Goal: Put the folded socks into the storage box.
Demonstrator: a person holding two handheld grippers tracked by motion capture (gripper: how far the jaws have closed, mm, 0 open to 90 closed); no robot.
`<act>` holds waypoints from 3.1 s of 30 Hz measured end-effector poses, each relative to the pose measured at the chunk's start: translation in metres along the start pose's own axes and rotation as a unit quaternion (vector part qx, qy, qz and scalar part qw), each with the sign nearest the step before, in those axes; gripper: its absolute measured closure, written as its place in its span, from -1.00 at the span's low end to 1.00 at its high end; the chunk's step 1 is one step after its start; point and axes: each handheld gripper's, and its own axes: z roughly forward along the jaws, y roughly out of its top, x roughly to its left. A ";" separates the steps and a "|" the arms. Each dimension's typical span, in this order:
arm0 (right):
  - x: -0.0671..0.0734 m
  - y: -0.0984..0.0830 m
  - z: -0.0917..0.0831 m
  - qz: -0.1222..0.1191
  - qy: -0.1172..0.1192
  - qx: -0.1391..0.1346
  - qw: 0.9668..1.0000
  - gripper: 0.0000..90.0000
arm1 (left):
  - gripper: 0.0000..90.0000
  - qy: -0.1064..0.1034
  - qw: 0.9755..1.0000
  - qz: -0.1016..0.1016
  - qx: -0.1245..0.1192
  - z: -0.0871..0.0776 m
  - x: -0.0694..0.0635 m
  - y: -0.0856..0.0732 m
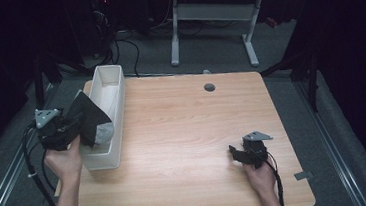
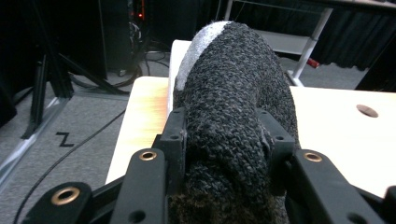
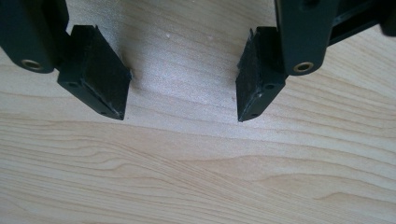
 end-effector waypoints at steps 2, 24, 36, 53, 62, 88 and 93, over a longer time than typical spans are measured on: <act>0.000 0.000 0.000 0.001 0.000 0.000 1.000 -0.22 | 0.38 0.003 1.000 0.000 -0.001 0.000 0.002 0.000; 0.000 0.000 0.000 0.000 0.000 0.000 1.000 -0.22 | 0.38 0.022 0.997 0.072 -0.006 0.006 0.005 -0.026; 0.000 0.000 0.000 0.000 0.001 0.000 1.000 -0.23 | 0.37 0.017 0.996 0.085 0.004 -0.001 0.006 -0.047; 0.000 0.000 0.000 -0.002 0.001 0.000 1.000 -0.23 | 0.35 -0.009 1.000 0.018 0.011 -0.032 0.004 -0.064; 0.000 0.000 0.000 -0.001 0.001 0.000 1.000 -0.23 | 0.36 -0.010 0.997 -0.062 0.037 -0.040 0.014 -0.061; 0.000 0.000 0.000 -0.004 0.003 0.000 1.000 -0.23 | 0.36 0.037 0.997 -0.002 0.061 -0.026 0.030 -0.085; 0.001 0.000 0.000 -0.004 0.003 0.000 1.000 -0.23 | 0.36 0.040 0.997 0.031 0.060 -0.024 0.028 -0.092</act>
